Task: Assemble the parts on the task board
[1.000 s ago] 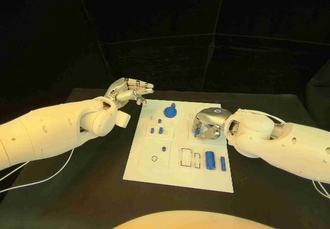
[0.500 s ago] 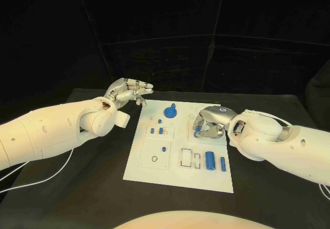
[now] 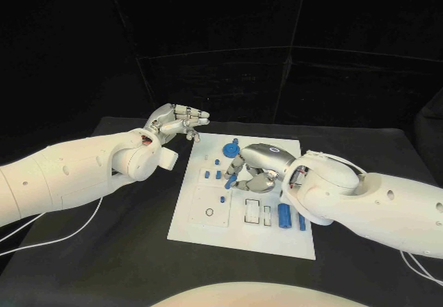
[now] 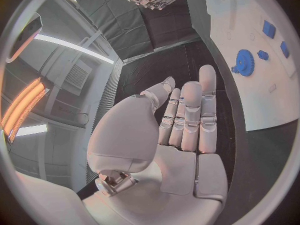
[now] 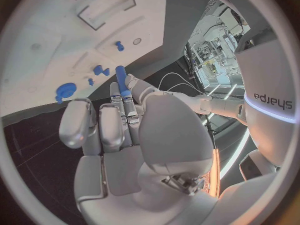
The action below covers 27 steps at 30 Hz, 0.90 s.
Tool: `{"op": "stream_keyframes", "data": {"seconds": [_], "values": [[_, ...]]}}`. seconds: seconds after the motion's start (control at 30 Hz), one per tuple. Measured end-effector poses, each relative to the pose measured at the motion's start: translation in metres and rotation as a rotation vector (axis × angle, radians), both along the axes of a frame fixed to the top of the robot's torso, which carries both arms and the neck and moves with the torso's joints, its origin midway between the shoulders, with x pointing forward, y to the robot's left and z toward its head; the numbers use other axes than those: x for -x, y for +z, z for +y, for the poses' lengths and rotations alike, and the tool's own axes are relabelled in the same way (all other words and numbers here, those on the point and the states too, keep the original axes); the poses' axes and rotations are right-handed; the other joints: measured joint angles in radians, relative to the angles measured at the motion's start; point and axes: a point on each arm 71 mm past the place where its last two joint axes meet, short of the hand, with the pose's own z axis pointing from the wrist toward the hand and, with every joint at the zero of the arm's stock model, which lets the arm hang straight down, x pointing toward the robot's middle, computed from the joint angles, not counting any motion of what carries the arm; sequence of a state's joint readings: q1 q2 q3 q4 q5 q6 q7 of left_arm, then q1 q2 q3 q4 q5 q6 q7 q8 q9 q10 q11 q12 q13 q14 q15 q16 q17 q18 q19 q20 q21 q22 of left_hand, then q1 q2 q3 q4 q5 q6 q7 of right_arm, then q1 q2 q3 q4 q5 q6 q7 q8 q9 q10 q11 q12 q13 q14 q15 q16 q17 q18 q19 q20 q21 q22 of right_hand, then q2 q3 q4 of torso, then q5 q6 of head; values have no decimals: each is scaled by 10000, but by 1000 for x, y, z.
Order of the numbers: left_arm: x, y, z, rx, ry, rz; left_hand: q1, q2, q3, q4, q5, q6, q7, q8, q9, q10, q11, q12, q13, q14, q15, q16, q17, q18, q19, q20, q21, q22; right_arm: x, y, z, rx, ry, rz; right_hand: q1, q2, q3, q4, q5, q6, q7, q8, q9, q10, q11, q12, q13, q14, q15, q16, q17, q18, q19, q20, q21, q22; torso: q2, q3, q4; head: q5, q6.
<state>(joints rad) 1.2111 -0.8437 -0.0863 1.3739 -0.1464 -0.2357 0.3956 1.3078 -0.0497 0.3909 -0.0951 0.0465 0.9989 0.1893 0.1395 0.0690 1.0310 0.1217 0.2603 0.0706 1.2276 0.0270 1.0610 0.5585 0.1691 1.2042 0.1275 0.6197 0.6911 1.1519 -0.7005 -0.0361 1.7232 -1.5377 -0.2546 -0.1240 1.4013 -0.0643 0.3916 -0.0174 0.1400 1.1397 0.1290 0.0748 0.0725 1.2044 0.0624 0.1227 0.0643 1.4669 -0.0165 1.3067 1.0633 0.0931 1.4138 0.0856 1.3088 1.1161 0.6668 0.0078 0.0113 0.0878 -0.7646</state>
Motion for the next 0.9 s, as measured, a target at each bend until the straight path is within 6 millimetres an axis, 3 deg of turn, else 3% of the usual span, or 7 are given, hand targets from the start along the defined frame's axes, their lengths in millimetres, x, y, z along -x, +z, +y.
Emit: {"op": "stream_keyframes", "data": {"seconds": [0.37,0.9], "values": [[-1,0,-3,12,-39,-5,0,0,0,0,0,0,0,0,0,0,0,0,0,0,0,0,1,0,0,0,0,1,12,-26,47,-123,1150,324,-41,-41,110,-44,37,-73,73,-54,-13,-2,2,-86,1,0,1,0,-26,0,0,0,0,-23,15,12,9,224,-133],[-1,0,-5,29,-85,-5,0,0,0,0,0,0,0,0,0,0,0,-1,0,0,0,0,2,0,0,0,0,3,16,-49,59,945,1705,243,-82,-82,110,-46,38,-74,72,-55,-15,-40,40,-86,0,0,1,0,-64,0,0,0,0,-47,18,24,-15,323,-290]]}}
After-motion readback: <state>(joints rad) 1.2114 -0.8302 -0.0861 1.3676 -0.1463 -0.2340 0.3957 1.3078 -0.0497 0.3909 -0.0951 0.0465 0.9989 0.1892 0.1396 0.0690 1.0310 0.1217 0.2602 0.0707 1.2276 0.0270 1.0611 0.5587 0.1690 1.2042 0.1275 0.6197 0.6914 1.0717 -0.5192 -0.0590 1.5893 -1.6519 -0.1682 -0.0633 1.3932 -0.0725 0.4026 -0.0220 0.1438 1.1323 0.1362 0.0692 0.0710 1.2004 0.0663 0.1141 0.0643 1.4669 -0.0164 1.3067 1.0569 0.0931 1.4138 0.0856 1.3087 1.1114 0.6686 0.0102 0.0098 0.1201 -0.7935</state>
